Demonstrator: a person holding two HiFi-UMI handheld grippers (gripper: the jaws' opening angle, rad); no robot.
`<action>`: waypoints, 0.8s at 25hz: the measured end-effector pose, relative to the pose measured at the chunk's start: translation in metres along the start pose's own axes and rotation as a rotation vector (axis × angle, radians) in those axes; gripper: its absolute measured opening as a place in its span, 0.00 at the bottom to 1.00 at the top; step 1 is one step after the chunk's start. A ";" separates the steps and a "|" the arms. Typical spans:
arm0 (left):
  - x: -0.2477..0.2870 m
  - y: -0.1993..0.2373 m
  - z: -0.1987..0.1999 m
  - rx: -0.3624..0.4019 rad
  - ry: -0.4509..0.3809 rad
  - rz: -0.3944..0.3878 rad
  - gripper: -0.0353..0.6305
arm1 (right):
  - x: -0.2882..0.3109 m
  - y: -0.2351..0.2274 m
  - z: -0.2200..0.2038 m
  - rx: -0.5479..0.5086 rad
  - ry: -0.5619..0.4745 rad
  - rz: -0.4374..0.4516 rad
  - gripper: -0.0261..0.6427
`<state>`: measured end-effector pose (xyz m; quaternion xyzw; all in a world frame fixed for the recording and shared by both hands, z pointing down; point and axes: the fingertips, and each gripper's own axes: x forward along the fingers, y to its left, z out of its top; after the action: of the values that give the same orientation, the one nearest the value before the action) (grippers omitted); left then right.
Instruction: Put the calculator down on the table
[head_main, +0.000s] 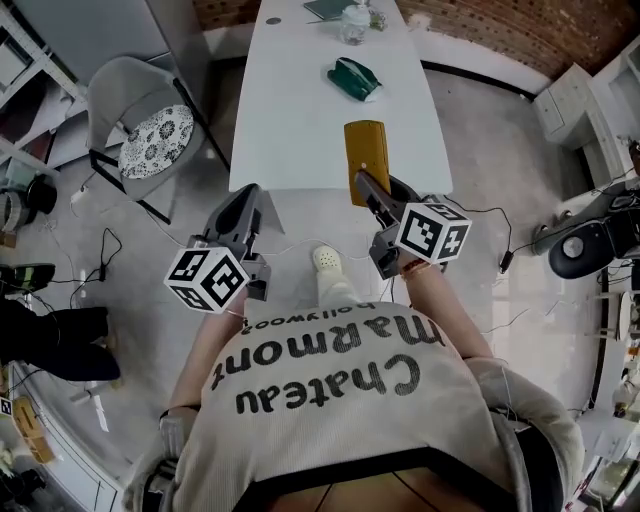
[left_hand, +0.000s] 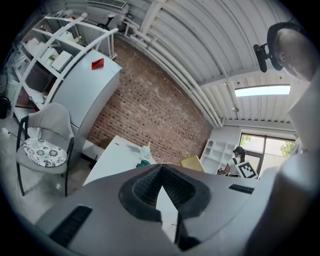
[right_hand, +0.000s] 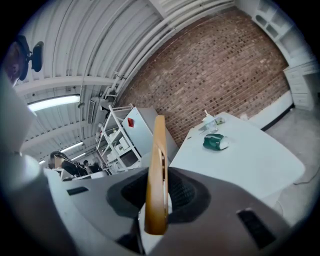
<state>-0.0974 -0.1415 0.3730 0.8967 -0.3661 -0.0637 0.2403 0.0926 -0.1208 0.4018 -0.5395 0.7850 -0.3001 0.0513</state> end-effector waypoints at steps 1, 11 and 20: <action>0.006 0.004 0.003 -0.001 -0.008 0.002 0.06 | 0.007 -0.005 0.003 -0.001 0.006 0.003 0.17; 0.076 0.048 0.044 0.013 -0.027 0.095 0.06 | 0.093 -0.046 0.062 -0.031 0.048 0.037 0.17; 0.119 0.080 0.066 -0.006 -0.059 0.146 0.06 | 0.157 -0.077 0.096 -0.040 0.097 0.066 0.17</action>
<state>-0.0806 -0.2981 0.3608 0.8646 -0.4374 -0.0736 0.2362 0.1299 -0.3168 0.4022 -0.4990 0.8099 -0.3081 0.0124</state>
